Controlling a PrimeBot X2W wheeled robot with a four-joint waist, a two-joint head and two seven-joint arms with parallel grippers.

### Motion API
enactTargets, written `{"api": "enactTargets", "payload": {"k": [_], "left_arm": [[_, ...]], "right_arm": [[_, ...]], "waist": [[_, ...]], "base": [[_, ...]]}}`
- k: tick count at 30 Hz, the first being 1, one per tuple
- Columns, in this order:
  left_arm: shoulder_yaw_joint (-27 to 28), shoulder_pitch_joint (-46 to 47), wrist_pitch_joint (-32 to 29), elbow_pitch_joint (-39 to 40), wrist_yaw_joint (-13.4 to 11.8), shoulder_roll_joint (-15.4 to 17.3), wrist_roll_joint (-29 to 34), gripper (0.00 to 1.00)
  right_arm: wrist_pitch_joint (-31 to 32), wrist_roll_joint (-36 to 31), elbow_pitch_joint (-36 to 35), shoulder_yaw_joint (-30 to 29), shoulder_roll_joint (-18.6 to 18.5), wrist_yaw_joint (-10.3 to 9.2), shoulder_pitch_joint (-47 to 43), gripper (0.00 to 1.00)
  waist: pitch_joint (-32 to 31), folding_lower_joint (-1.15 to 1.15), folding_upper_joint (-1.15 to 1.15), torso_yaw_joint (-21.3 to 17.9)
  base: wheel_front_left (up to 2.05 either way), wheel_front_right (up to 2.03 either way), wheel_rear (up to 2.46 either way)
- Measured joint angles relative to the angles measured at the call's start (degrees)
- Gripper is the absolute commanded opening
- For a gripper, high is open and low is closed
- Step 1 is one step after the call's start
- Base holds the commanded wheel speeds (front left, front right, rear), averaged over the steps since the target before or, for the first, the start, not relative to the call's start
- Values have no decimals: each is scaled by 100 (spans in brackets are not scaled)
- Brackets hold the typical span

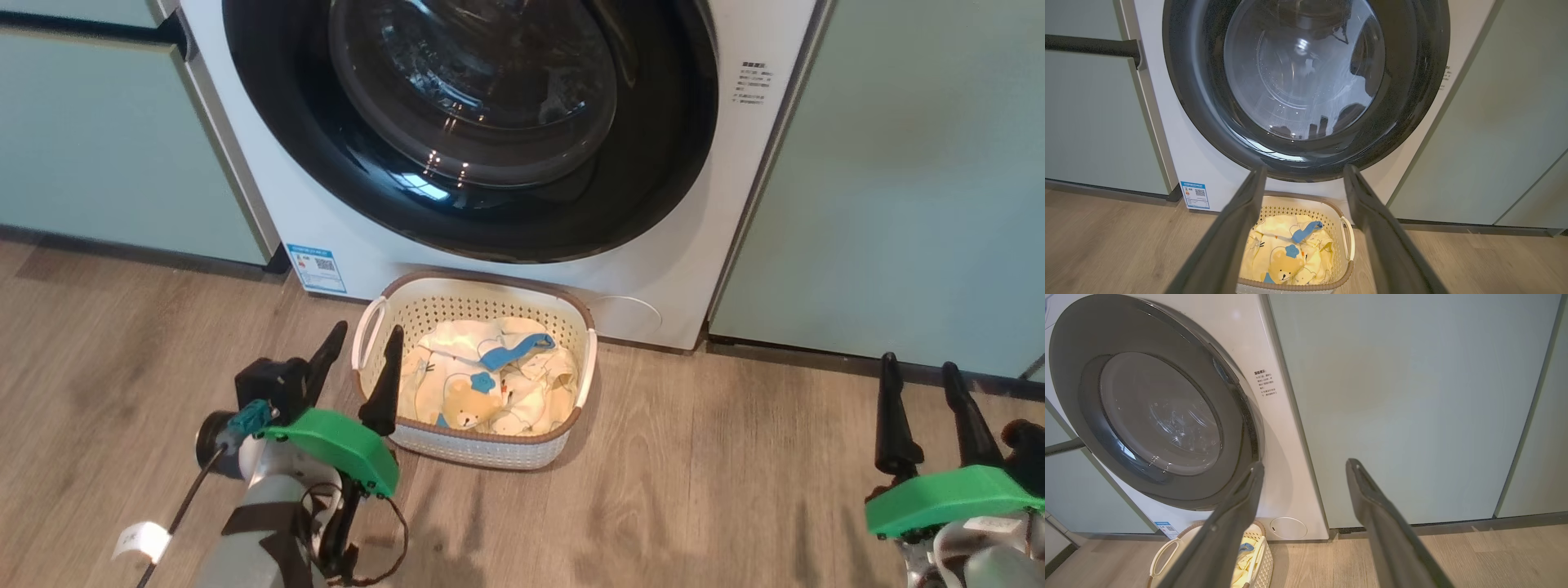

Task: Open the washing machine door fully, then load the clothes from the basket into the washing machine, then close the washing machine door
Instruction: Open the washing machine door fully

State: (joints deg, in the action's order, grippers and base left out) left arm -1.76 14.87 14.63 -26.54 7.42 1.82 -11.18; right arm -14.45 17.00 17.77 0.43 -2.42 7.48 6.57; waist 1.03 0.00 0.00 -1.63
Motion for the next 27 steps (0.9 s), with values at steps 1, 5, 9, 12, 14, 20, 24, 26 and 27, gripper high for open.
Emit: {"api": "enactTargets", "payload": {"k": [1,5,9,12,14,20,24,26,27], "left_arm": [[-3,0,0,3,0,-1,0,100],[15,-1,1,55,-1,12,0,100],[38,-1,1,85,-1,20,63,100],[83,-1,0,85,-1,20,62,100],[123,-1,0,87,-1,20,62,100],[160,-1,1,121,-1,18,62,100],[171,-1,1,121,-1,16,69,100],[176,-1,1,121,-1,15,96,100],[177,-1,0,120,-1,15,108,100]], "right_arm": [[1,0,-1,2,1,0,0,100],[0,-1,-14,-1,1,0,2,100],[1,-1,-21,-15,2,0,1,100],[0,-1,-21,-14,2,0,1,100],[0,-1,-21,-13,2,0,1,100],[0,-1,-21,-8,2,0,1,100],[1,-1,-26,-8,2,0,1,100],[0,-1,-45,-8,2,0,1,100],[1,-1,-57,-7,2,0,1,100]], "waist": [[1,0,0,-2],[4,0,0,-9],[4,0,0,-12],[2,0,0,-12],[-4,0,0,-11],[-14,0,0,-11],[-5,0,0,-1],[2,0,0,7],[6,0,0,13]], "base": [[59,59,-119],[40,40,-80],[9,9,-18],[0,0,0],[0,0,0],[0,0,0],[0,0,0],[0,0,0],[0,0,0]]}}
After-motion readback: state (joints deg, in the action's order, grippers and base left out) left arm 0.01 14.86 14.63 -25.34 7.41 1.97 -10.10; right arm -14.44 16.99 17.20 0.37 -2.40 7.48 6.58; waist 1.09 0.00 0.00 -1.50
